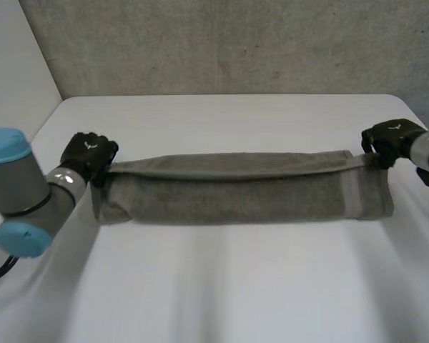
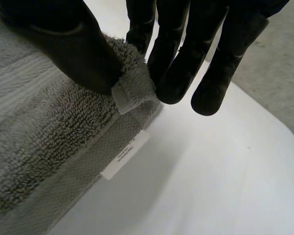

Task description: Fold the towel.

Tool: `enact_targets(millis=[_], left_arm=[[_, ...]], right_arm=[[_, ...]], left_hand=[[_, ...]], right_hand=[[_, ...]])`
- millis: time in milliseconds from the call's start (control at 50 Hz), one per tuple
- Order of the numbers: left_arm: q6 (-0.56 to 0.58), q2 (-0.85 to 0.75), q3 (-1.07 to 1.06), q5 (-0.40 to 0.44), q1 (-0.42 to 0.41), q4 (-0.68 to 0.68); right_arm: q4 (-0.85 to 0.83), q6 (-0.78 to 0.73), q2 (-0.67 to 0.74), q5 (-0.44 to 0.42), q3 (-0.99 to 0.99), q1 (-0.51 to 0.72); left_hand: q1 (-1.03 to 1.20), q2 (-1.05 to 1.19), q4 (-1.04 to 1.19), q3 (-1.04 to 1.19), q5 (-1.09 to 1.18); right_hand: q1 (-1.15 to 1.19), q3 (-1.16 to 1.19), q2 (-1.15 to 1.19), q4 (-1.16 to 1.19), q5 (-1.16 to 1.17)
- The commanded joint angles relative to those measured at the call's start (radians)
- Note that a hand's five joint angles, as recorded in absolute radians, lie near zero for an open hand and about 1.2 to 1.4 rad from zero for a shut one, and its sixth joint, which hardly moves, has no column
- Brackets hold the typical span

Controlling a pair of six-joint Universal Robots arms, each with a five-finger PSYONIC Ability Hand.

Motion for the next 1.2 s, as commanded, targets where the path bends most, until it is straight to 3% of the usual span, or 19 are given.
enact_targets(millis=[20, 120, 140, 160, 180, 200, 220, 420, 460, 580, 680, 780, 960, 1120, 1160, 1180, 1200], left_arm=[[0.003, -0.212, 0.281, -0.042, -0.026, -0.023], [0.002, -0.307, 0.42, -0.088, -0.039, -0.055], [0.002, -0.308, 0.421, -0.088, -0.039, -0.055], [0.0, -0.329, 0.451, -0.095, -0.044, -0.067], [0.002, -0.34, 0.47, -0.102, -0.052, -0.079], [0.002, -0.34, 0.47, -0.102, -0.052, -0.08], [0.002, -0.344, 0.481, -0.111, -0.061, -0.093], [-0.012, -0.277, 0.455, -0.195, -0.093, -0.118], [-0.026, -0.196, 0.385, -0.229, -0.095, -0.127], [-0.046, -0.05, 0.226, -0.227, -0.095, -0.126], [-0.051, 0.082, 0.045, -0.224, -0.095, -0.089], [-0.051, 0.162, -0.145, -0.224, -0.096, 0.04], [-0.051, 0.165, -0.249, -0.224, -0.102, 0.155], [-0.054, 0.159, -0.257, -0.232, -0.111, 0.16], [-0.055, 0.156, -0.257, -0.23, -0.121, 0.16], [-0.055, 0.156, -0.257, -0.23, -0.121, 0.16], [-0.055, 0.156, -0.257, -0.23, -0.124, 0.161]], right_arm=[[-0.092, 0.081, 0.209, 0.101, -0.265, 0.058], [-0.144, 0.089, 0.278, 0.147, -0.344, 0.084], [-0.155, 0.089, 0.294, 0.158, -0.358, 0.093], [-0.155, 0.089, 0.294, 0.158, -0.358, 0.093], [-0.163, 0.089, 0.305, 0.17, -0.361, 0.102], [-0.163, 0.089, 0.305, 0.17, -0.361, 0.102], [-0.164, 0.09, 0.309, 0.186, -0.359, 0.11], [-0.163, 0.114, 0.249, 0.23, -0.254, 0.127], [-0.177, 0.153, 0.143, 0.227, -0.148, 0.118], [-0.235, 0.169, -0.024, 0.201, 0.081, 0.11], [-0.328, 0.152, -0.212, 0.12, 0.369, 0.108], [-0.364, 0.117, -0.241, 0.083, 0.498, 0.064], [-0.408, 0.052, -0.189, 0.075, 0.553, 0.03], [-0.468, 0.038, -0.103, 0.069, 0.535, 0.01], [-0.474, 0.038, -0.096, 0.071, 0.524, -0.002], [-0.474, 0.038, -0.096, 0.071, 0.524, -0.002], [-0.474, 0.038, -0.093, 0.075, 0.518, -0.011]], left_hand=[[-0.052, -0.114, -0.121, -0.15, -0.261], [-0.052, -0.114, -0.121, -0.15, -0.261], [-0.052, -0.114, -0.121, -0.15, -0.261], [-0.052, -0.114, -0.121, -0.15, -0.261], [-0.734, -0.797, -0.804, -0.833, -0.943], [-0.741, -0.804, -0.811, -0.84, -0.95], [-1.274, -1.336, -1.343, -1.372, -1.482], [-1.274, -1.336, -1.343, -1.372, -1.482], [-1.274, -1.336, -1.343, -1.372, -1.482], [-1.274, -1.336, -1.343, -1.372, -1.482], [-1.274, -1.336, -1.343, -1.372, -1.482], [-1.274, -1.336, -1.343, -1.372, -1.482], [-1.274, -1.336, -1.343, -1.372, -1.482], [-1.274, -1.336, -1.343, -1.372, -1.482], [-1.274, -1.336, -1.343, -1.372, -1.482], [-1.274, -1.336, -1.343, -1.372, -1.482], [-1.274, -1.336, -1.343, -1.372, -1.482]], right_hand=[[0.054, 0.057, 0.067, 0.049, 0.06], [0.054, 0.057, 0.067, 0.049, 0.06], [-0.126, -0.122, -0.112, -0.13, -0.12], [-0.127, -0.124, -0.114, -0.132, -0.121], [-0.912, -0.909, -0.898, -0.917, -0.906], [-0.92, -0.917, -0.906, -0.924, -0.914], [-1.168, -1.165, -1.154, -1.173, -1.162], [-1.168, -1.165, -1.154, -1.173, -1.162], [-1.168, -1.165, -1.154, -1.173, -1.162], [-1.168, -1.165, -1.154, -1.173, -1.162], [-1.168, -1.165, -1.154, -1.173, -1.162], [-1.168, -1.165, -1.154, -1.173, -1.162], [-1.04, -1.037, -1.027, -1.045, -1.034], [-0.609, -0.606, -0.595, -0.613, -0.603], [-0.122, -0.118, -0.108, -0.126, -0.116], [-0.119, -0.115, -0.105, -0.123, -0.113], [0.052, 0.055, 0.066, 0.047, 0.058]])
